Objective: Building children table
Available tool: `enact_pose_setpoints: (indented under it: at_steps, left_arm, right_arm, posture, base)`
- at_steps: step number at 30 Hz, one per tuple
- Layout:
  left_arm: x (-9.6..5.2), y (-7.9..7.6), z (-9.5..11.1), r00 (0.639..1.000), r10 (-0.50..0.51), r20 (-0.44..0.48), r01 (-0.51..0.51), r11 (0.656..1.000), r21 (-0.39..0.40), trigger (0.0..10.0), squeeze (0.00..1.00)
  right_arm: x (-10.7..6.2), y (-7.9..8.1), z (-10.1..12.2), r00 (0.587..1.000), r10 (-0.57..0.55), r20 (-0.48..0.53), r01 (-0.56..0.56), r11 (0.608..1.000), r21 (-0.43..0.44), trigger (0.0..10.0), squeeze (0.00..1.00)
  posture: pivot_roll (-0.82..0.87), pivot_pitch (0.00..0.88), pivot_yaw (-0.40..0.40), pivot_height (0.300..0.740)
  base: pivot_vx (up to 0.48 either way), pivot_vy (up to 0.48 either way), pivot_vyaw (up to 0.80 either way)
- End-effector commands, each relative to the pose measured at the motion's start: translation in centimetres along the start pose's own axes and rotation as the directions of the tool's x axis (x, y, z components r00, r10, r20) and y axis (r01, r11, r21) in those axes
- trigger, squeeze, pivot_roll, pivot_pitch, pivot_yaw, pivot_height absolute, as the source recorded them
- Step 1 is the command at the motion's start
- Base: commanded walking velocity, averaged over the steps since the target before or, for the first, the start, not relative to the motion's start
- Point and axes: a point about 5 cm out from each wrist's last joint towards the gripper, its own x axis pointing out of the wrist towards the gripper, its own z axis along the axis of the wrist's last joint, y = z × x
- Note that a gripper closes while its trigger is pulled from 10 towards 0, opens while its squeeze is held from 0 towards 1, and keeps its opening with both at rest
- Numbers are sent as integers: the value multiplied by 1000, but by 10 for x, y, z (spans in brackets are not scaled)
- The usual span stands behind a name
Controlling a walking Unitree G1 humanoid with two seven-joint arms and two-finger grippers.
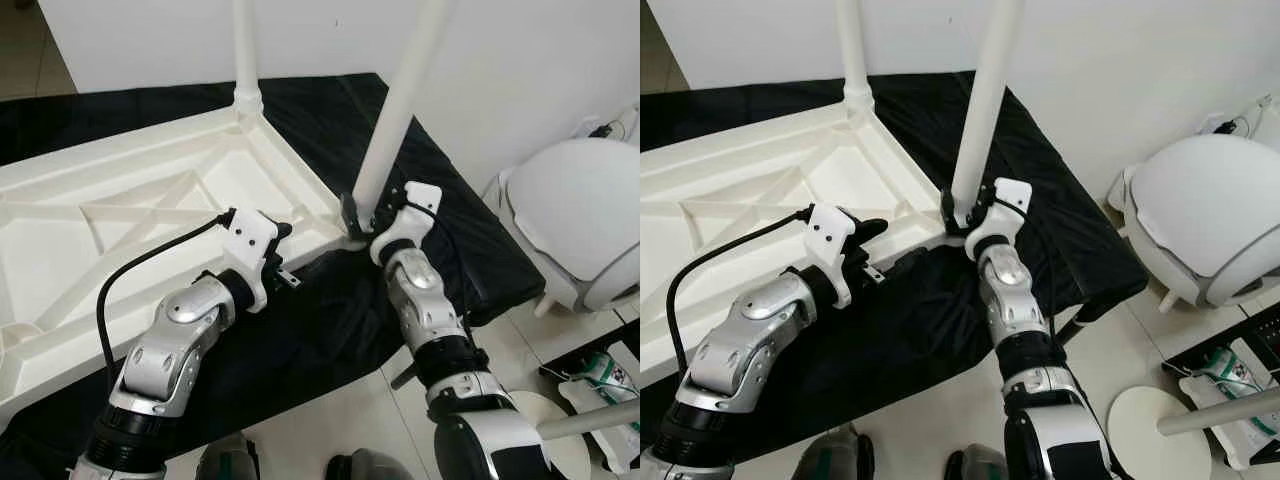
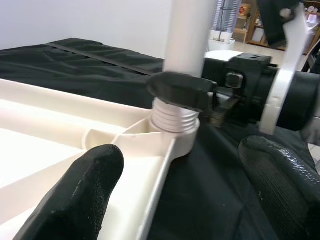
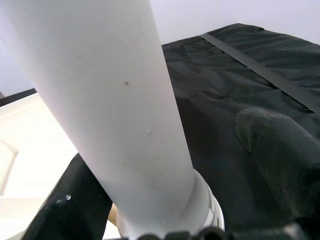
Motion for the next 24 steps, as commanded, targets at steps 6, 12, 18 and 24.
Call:
enact_pose_setpoints:
  at_steps: [6, 12, 18, 24]
  left_arm:
    - [2, 0, 5, 1000, 12, 12, -12, 1000, 10, 10000, 0]
    - [3, 1, 7, 1000, 9, 17, -9, 1000, 13, 10000, 0]
    - [6, 4, 11, 999, 45, 31, -46, 998, 32, 10000, 0]
    - [13, 9, 16, 992, 113, 55, -115, 993, 36, 10000, 0]
  right_arm:
    - [7, -20, 18, 997, 44, 67, -44, 999, 6, 10000, 0]
    - [21, -44, 29, 997, 31, 64, -31, 999, -10, 10000, 0]
    - [29, -48, 36, 995, 59, 78, -60, 998, 13, 10000, 0]
    - [35, -36, 35, 989, 125, 75, -128, 991, 38, 10000, 0]
  posture:
    - [15, 0, -46, 740]
    - [18, 15, -40, 740]
    - [25, 28, -32, 740]
    - [33, 38, -35, 740]
  base:
    - [0, 0, 0]
    - [0, 0, 0]
    - [0, 0, 0]
    - [0, 0, 0]
